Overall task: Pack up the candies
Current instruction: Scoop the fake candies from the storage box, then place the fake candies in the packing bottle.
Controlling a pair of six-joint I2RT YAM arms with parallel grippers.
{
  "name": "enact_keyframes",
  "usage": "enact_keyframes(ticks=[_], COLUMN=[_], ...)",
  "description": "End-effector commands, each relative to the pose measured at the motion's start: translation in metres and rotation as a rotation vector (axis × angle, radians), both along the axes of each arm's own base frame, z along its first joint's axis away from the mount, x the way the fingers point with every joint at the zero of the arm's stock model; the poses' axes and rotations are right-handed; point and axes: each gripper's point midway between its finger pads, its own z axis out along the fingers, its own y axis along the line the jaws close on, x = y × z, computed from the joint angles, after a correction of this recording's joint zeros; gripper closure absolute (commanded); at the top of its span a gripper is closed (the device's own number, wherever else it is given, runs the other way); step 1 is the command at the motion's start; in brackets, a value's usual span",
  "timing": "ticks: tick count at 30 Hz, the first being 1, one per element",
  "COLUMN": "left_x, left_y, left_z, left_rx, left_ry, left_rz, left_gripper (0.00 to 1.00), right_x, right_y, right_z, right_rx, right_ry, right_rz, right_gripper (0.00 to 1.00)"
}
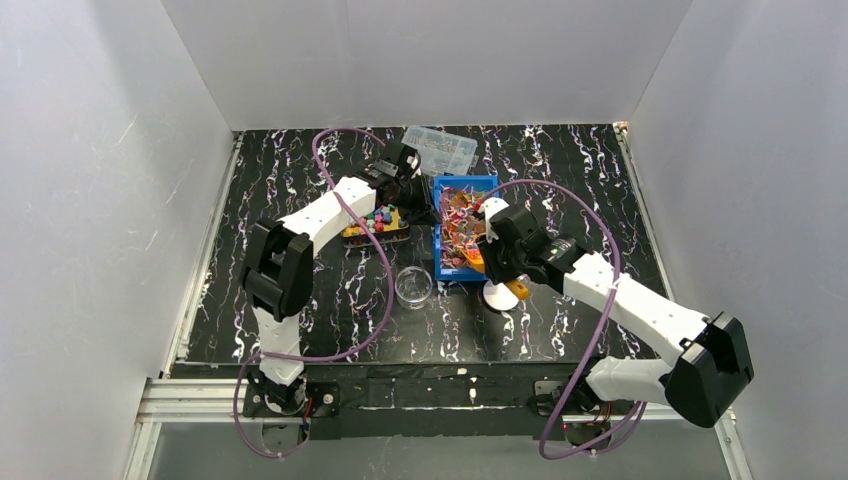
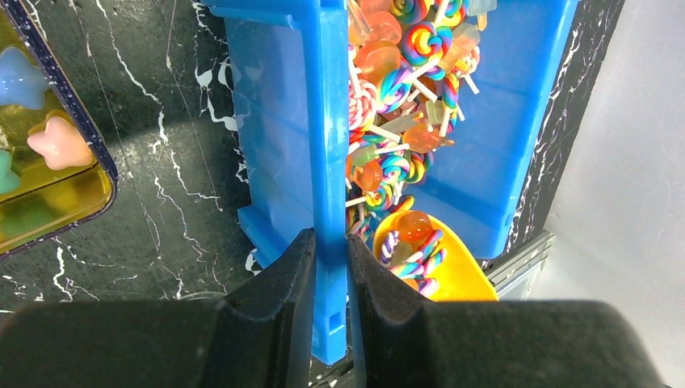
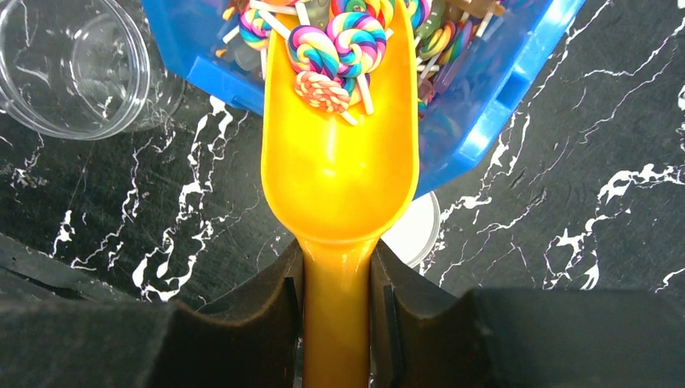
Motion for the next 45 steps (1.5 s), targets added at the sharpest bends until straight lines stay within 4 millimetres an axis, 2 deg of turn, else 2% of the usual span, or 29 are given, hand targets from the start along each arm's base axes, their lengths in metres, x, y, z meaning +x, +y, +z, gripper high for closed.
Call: enact_keyframes(ticks=[1,3,6,9,10,13,19,22,27,28,29,32,38,45], left_x=[0.009,0.003,-0.007,-0.011,-0.014,-0.024,-0.041,-0.054,-0.074,-0.078,-0.082,-0.097,-0.128,-0.161], left_y=[-0.006,-0.004,0.000,0.002,0.003,0.012,0.025,0.035,0.055,0.059,0.063,0.076,0.098,0.120], left_z=[0.027,0.022,0.020,0.031,0.039,0.058,0.080,0.091,0.105,0.107,0.108,0.110,0.103,0.103], left_rx=[-0.055,-0.052,-0.053,-0.049,-0.052,-0.044,-0.038,-0.022,0.018,0.026,0.032,0.050,0.079,0.076], left_ry=[-0.065,-0.046,-0.032,-0.038,-0.044,-0.078,-0.106,-0.118,-0.148,-0.155,-0.161,-0.168,-0.164,-0.201], left_rz=[-0.024,-0.027,-0.036,-0.058,-0.068,-0.088,-0.121,-0.140,-0.153,-0.150,-0.149,-0.150,-0.151,-0.147], left_gripper=[0.99,0.91,0.63,0.52,0.45,0.34,0.24,0.16,0.12,0.04,0.02,0.02,0.02,0.02], right_x=[0.016,0.017,0.019,0.018,0.016,0.009,0.000,-0.006,-0.017,-0.019,-0.022,-0.029,-0.043,-0.057], right_y=[0.005,0.004,0.000,-0.002,-0.002,-0.005,-0.005,-0.003,0.000,0.001,0.003,0.008,0.016,0.032], right_z=[0.023,0.024,0.029,0.032,0.036,0.044,0.058,0.061,0.069,0.072,0.075,0.082,0.091,0.092], right_rx=[0.062,0.060,0.069,0.078,0.089,0.093,0.124,0.137,0.154,0.165,0.177,0.205,0.223,0.195], right_ry=[-0.120,-0.128,-0.165,-0.177,-0.183,-0.186,-0.201,-0.193,-0.196,-0.203,-0.208,-0.214,-0.227,-0.236], right_rz=[-0.013,-0.022,-0.041,-0.043,-0.032,-0.007,0.029,0.053,0.087,0.096,0.108,0.141,0.189,0.246], right_gripper=[0.99,0.99,0.99,0.99,0.99,0.99,0.99,0.99,0.99,0.99,0.99,0.99,0.99,0.99])
